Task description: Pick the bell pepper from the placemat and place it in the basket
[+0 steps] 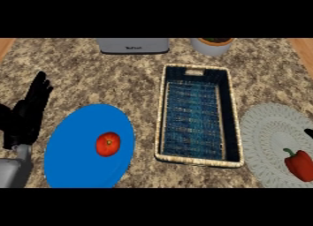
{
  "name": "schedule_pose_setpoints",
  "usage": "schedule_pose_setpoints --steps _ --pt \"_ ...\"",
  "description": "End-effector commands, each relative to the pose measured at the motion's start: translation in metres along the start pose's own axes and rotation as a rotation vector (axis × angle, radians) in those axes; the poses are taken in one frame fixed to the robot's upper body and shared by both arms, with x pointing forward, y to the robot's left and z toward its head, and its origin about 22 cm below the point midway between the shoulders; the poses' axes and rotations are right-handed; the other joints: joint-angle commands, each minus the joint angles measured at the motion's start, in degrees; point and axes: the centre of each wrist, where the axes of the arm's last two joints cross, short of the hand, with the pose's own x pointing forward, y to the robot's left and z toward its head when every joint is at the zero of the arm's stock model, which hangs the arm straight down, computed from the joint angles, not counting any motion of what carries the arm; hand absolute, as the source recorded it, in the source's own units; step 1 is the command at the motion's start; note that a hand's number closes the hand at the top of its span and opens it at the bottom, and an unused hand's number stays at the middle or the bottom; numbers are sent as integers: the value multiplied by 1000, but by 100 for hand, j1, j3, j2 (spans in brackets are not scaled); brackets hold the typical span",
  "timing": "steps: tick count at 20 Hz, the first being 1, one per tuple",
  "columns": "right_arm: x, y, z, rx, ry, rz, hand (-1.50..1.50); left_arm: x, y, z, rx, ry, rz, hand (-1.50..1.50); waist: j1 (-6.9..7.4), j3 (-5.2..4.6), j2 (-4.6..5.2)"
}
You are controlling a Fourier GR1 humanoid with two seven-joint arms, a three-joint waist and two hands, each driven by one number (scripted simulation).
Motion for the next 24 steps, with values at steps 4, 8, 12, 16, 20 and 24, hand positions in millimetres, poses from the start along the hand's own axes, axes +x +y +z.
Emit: schedule_pose_setpoints --steps 4,8,12,16,20,24 --pt "49 -63 -19 144 196 358 -150 9 4 -3 0 7 3 0 -28 -25 -15" --pt "59 -88 -15 475 348 557 -150 1 5 0 12 15 -16 0 -91 -34 -17" --pt "95 -104 -27 647 412 559 -150 0 2 0 28 19 6 0 -138 -19 -38" --pt "105 -117 -17 663 438 513 -150 9 -9 6 5 13 7 0 -45 0 -20" --pt "98 -111 -14 646 460 474 -150 5 1 -4 -8 9 3 0 26 3 4" --pt "77 -102 2 561 431 413 -150 -10 12 -2 -17 1 11 0 44 4 11"
